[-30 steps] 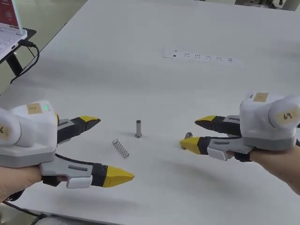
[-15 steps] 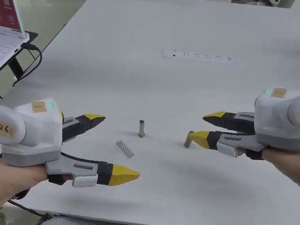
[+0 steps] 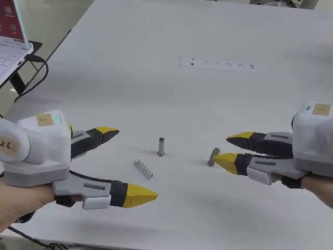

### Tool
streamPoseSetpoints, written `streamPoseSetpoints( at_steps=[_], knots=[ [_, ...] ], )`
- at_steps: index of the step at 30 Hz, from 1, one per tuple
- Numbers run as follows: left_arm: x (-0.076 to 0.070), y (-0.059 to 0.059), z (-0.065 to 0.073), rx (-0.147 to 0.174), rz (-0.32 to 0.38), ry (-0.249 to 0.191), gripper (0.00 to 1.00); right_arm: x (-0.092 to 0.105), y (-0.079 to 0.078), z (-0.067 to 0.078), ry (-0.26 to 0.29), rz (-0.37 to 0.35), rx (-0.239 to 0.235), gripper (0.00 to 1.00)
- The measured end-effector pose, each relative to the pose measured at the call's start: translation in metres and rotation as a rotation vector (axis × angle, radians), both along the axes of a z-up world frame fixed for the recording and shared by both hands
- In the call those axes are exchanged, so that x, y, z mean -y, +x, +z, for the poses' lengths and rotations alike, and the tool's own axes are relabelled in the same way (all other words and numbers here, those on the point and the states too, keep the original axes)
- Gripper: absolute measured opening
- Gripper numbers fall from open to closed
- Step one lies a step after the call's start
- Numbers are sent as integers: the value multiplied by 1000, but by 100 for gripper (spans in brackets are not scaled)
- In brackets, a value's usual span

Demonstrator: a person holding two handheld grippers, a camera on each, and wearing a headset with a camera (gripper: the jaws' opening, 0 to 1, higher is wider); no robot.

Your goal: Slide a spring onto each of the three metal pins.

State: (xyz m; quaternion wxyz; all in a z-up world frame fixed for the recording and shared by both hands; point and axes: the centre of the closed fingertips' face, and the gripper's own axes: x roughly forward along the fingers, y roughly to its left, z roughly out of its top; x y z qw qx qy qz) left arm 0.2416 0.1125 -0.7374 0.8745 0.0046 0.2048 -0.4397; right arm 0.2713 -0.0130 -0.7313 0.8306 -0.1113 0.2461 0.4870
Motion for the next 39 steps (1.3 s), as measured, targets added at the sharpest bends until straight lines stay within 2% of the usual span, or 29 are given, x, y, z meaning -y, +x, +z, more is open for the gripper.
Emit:
streamPoseSetpoints(
  at_steps=[4,7,11,15,18,21,26,33,39],
  knots=[
    [1,-1,-1,-1,-17,-3,97,-6,-7,-3,-13,6,-5,27],
    [1,-1,-2,2,-31,-1,97,-11,-11,-4,-16,0,9,27],
    [-2,-2,-2,12,-37,2,97,-26,-22,-11,-26,39,-16,26],
    [-4,-4,-4,8,-48,2,96,-39,-30,-18,-40,68,-37,26],
    [-6,-6,-5,5,-57,1,95,-48,-32,-20,-51,84,-34,26],
    [-9,-6,-6,8,-59,2,96,-58,-33,-27,-62,91,-61,26],
    [-11,-8,-6,16,-72,7,95,-75,-33,-39,-100,110,-71,25],
    [-13,-8,-6,20,-77,8,95,-95,-27,-42,-105,118,-64,25],
    [-16,-9,-7,19,-78,7,95,-106,-23,-49,-113,118,-81,24]
  ],
)
